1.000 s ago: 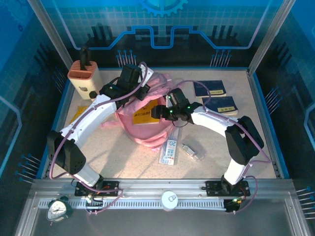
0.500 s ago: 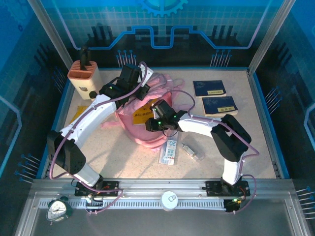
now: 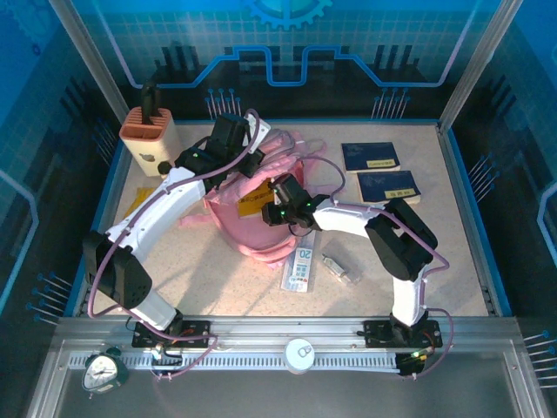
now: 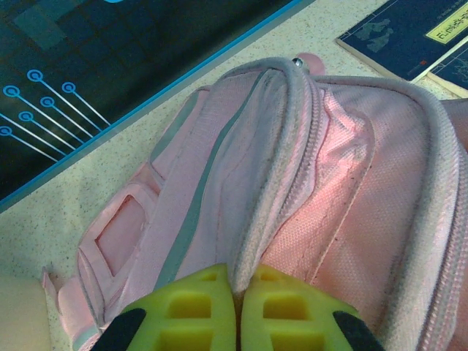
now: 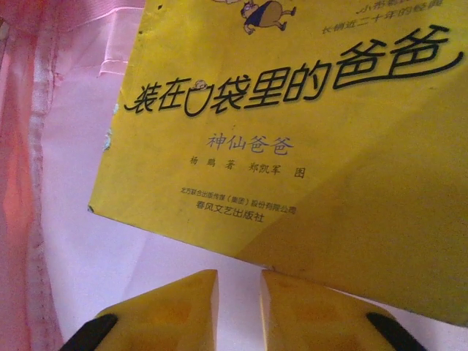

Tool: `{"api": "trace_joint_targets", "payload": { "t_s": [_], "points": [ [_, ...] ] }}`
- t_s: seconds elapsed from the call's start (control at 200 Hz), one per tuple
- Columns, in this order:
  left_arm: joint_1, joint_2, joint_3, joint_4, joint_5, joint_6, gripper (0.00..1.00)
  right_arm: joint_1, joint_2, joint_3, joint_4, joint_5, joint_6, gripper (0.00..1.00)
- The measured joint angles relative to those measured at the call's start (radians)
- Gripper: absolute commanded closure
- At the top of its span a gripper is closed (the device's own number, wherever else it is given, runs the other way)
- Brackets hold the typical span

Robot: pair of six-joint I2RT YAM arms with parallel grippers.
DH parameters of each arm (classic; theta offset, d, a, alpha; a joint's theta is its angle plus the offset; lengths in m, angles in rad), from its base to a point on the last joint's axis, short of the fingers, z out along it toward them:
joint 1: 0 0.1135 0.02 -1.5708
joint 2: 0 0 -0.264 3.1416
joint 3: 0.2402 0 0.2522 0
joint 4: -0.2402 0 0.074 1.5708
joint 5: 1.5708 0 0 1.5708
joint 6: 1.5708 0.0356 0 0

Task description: Pack the student bag

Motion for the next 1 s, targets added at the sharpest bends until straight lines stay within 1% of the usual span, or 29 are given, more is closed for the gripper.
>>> {"api": "trace_joint_targets", "payload": {
  "t_s": [0.075,0.16,0.33,0.505,0.6,0.67,0.735,0.85,0.921,1.001],
  "points": [
    [0.002,-0.001,-0.002,0.0,0.003,0.0,1.0,0.006,-0.024,-0.018,0.006,-0.003,-0.014,0.7],
    [0.005,-0.002,-0.005,0.001,0.005,0.0,1.0,0.018,-0.098,-0.082,0.018,-0.01,-0.035,0.67],
    [0.005,-0.005,-0.04,0.004,0.018,-0.003,1.0,0.035,-0.329,-0.226,0.023,-0.009,-0.06,0.6],
    [0.004,-0.006,-0.08,0.003,0.031,-0.01,1.0,0.001,-0.545,-0.289,-0.044,0.029,-0.053,0.57],
    [0.004,-0.006,-0.088,-0.003,0.035,-0.012,1.0,-0.071,-0.637,-0.325,-0.098,0.042,-0.028,0.55],
    [0.004,-0.01,-0.1,-0.003,0.041,-0.013,1.0,-0.153,-0.689,-0.351,-0.146,0.055,-0.012,0.54],
    [0.003,-0.014,-0.117,-0.004,0.043,-0.023,1.0,-0.232,-0.709,-0.355,-0.198,0.062,0.002,0.5],
    [0.003,-0.016,-0.142,-0.008,0.052,-0.057,1.0,-0.362,-0.695,-0.345,-0.271,0.052,0.018,0.48],
    [0.003,-0.026,-0.17,-0.004,0.061,-0.076,1.0,-0.435,-0.651,-0.314,-0.317,0.042,0.021,0.46],
    [0.003,-0.041,-0.212,0.001,0.063,-0.103,1.0,-0.496,-0.593,-0.274,-0.34,0.035,0.026,0.45]
  ]
}}
